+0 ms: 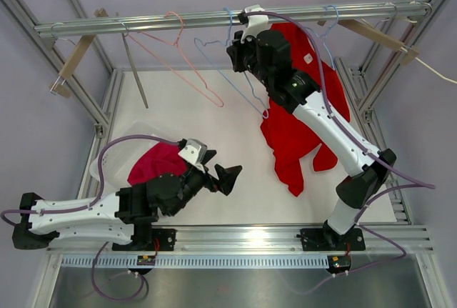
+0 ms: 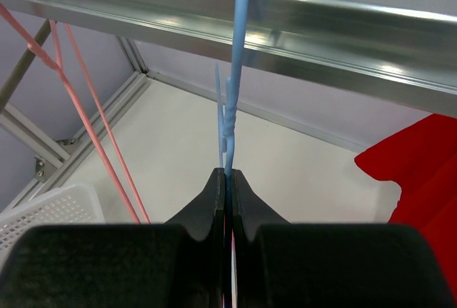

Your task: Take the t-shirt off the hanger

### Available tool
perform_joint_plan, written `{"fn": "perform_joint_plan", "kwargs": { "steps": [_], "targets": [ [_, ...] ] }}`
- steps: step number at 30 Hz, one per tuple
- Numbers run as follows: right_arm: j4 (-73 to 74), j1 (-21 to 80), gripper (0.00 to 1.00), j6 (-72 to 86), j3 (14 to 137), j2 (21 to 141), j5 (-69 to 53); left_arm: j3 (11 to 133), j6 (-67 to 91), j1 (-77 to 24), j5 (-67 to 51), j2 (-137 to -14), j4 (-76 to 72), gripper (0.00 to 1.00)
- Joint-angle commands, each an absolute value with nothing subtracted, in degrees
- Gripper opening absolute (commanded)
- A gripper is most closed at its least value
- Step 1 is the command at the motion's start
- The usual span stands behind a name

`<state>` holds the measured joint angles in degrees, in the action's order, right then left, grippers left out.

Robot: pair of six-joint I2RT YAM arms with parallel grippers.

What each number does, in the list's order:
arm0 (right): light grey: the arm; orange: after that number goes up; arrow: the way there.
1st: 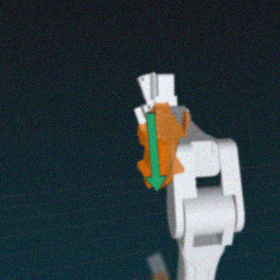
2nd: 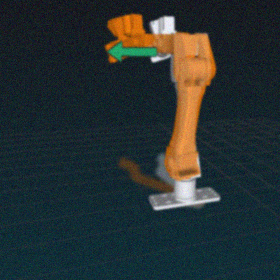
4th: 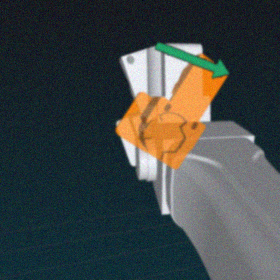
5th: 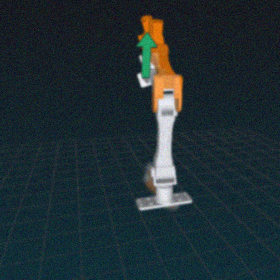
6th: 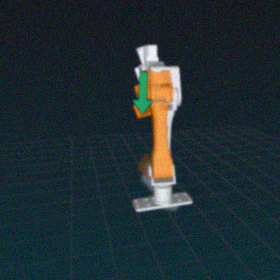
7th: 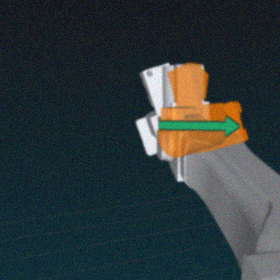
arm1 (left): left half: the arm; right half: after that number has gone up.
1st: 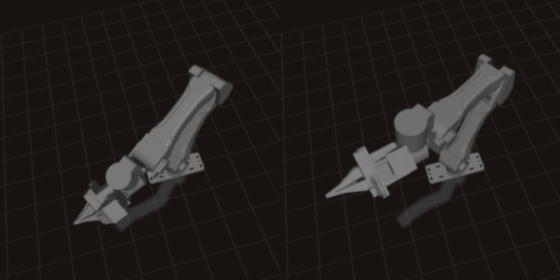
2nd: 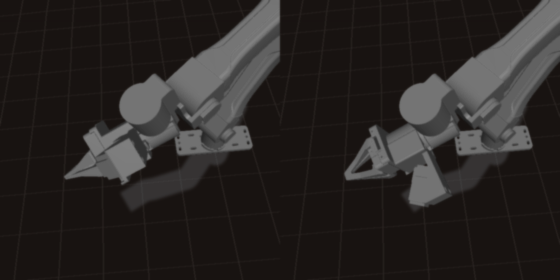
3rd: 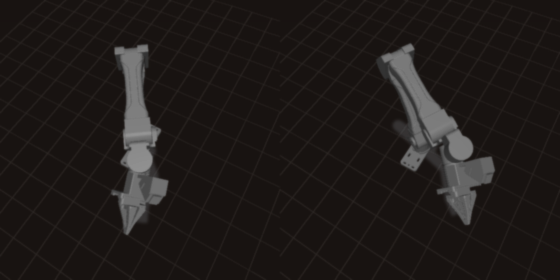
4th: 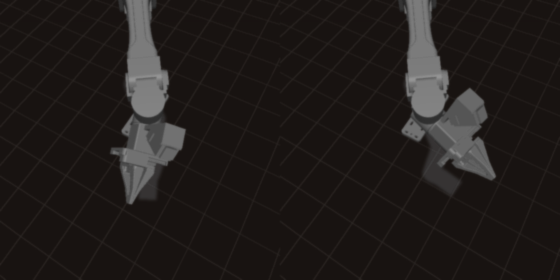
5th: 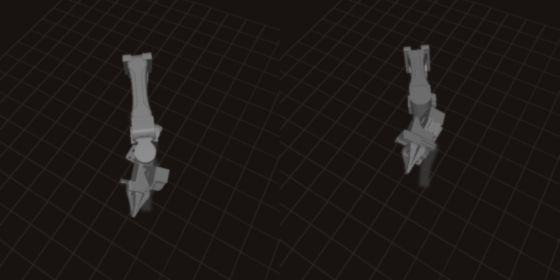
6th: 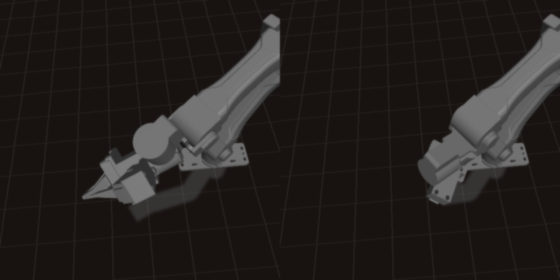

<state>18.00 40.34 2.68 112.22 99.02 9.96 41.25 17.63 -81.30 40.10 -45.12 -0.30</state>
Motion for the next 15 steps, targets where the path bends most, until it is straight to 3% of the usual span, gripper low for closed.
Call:
{"fn": "perform_joint_plan", "kwargs": {
  "steps": [1,2,10,15],
  "targets": [
    [18.0,40.3,0.12,4.0,110.1,94.3,9.1,40.4,16.7,-81.5,38.8,-45.6,-5.7,0.99],
    [17.9,40.3,0.29,4.3,109.3,92.8,9.4,40.4,15.9,-81.5,38.5,-45.6,-5.5,0.99],
    [20.2,40.0,0.60,4.0,104.3,84.2,9.8,39.0,13.6,-81.5,37.1,-45.4,-5.6,0.99],
    [22.5,31.8,0.56,6.8,100.4,77.8,4.3,37.8,11.1,-81.4,35.3,-43.1,-5.4,0.99]
  ]
}}
